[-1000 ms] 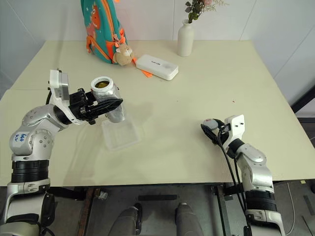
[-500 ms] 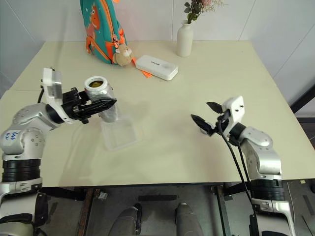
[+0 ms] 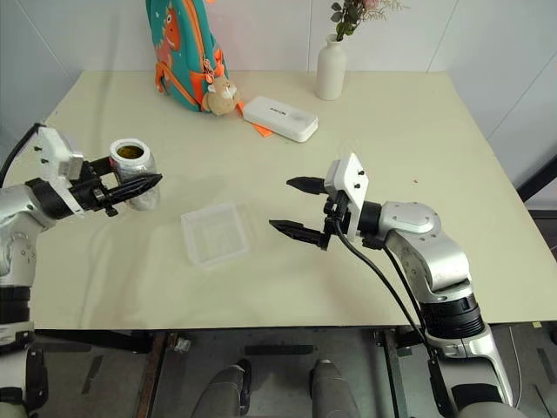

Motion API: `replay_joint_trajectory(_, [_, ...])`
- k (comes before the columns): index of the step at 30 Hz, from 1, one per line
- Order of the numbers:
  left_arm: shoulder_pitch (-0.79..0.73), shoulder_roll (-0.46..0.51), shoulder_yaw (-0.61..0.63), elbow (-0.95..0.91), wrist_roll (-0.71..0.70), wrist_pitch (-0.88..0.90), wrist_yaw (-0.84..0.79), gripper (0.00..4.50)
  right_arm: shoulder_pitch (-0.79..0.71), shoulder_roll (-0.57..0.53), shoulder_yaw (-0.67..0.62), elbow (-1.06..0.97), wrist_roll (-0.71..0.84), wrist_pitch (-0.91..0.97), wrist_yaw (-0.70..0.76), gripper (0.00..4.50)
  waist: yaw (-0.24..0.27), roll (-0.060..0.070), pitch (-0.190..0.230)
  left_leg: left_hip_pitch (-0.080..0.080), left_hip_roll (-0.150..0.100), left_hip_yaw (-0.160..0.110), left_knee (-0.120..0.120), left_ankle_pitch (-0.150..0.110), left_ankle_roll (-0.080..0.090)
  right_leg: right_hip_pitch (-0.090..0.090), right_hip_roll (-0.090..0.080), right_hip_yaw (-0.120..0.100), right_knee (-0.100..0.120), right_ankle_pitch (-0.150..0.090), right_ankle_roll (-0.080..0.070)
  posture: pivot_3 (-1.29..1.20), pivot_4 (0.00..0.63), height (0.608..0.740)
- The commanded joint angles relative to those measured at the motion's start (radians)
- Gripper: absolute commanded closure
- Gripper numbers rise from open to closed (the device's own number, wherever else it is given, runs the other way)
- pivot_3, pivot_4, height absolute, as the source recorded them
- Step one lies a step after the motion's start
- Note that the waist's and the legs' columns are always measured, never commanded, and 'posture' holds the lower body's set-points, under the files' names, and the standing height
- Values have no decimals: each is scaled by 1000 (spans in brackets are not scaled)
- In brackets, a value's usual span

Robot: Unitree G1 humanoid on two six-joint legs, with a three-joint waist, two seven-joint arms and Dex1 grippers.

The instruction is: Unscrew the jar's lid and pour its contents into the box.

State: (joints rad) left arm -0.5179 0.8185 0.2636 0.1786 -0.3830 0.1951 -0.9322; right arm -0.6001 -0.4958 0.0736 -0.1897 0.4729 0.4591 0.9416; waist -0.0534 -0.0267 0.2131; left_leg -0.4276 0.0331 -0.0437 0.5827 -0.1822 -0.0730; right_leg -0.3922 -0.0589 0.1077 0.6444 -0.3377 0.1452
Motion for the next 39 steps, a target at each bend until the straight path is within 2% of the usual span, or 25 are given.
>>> replay_joint_trajectory(1, [69, -7, -6, -109, 91, -48, 102, 2489, -11, 4, -9, 1, 2, -24, 5, 48, -1, 0, 0, 0, 0, 0, 0, 0, 0, 0, 0, 0, 0, 0, 0, 0, 150, 740])
replay_joint_trajectory(5, [102, -26, -12, -136, 194, -76, 236, 2489, -5, -1, -9, 27, -5, -38, 20, 48, -1, 0, 0, 0, 0, 0, 0, 0, 0, 0, 0, 0, 1, 0, 0, 0, 150, 740])
replay_joint_trajectory(13, [101, -33, -51, -184, 262, -169, 284, 2489, 19, -3, -12, 68, -33, -71, 29, 48, 0, 0, 0, 0, 0, 0, 1, 0, 0, 0, 0, 0, 1, 0, 0, 0, 150, 740])
replay_joint_trajectory(20, [71, 17, -167, -126, 560, -445, 416, 2489, 40, 5, -18, 77, -49, -87, 16, 48, -1, 0, 0, 0, 0, 1, 1, 0, 0, 0, 0, 0, 1, 0, 0, 0, 150, 740])
replay_joint_trajectory(22, [43, 42, -200, -77, 691, -546, 511, 2489, 44, 6, -20, 81, -51, -92, 12, 48, -1, 0, 0, 0, 0, 1, 1, 0, 0, 0, 0, 0, 1, 0, 0, 0, 150, 740])
replay_joint_trajectory(24, [0, 77, -249, -28, 867, -680, 658, 2489, 48, 8, -21, 84, -54, -97, 7, 48, -1, 0, 0, 0, 0, 1, 1, 0, 0, -1, 0, 0, 1, 0, 0, 0, 150, 740])
replay_joint_trajectory(28, [-62, 136, -348, 3, 1184, -839, 942, 2489, 50, 14, -23, 86, -57, -105, -6, 48, 1, 0, 0, 0, 0, 1, 1, 0, 0, 0, 0, 1, 0, 0, 0, 0, 150, 740])
replay_joint_trajectory(29, [-70, 156, -379, -8, 1290, -848, 1030, 2489, 51, 17, -24, 87, -58, -108, -10, 48, 0, 0, 0, 0, -1, 1, 1, 0, 0, 0, -1, 1, 0, 0, 1, 0, 150, 740])
replay_joint_trajectory(34, [-124, 214, -507, -9, 1620, -827, 1302, 2489, 54, 26, -27, 84, -60, -113, -28, 48, 0, 0, 0, 0, -1, 2, 0, 0, 0, -1, 0, 1, 2, 0, 1, 0, 150, 740])
replay_joint_trajectory(36, [-166, 230, -559, 29, 1718, -800, 1376, 2489, 57, 29, -31, 82, -60, -115, -37, 48, 2, 0, 0, 0, -1, 2, 0, 0, 0, -1, 0, 1, 2, 0, 1, 0, 150, 740])
replay_joint_trajectory(39, [-209, 231, -607, 67, 1777, -787, 1456, 2489, 63, 33, -36, 76, -56, -115, -48, 48, 0, 0, 0, 0, -1, 3, 2, 0, 0, -1, 0, 1, 3, 0, 1, 0, 150, 740])
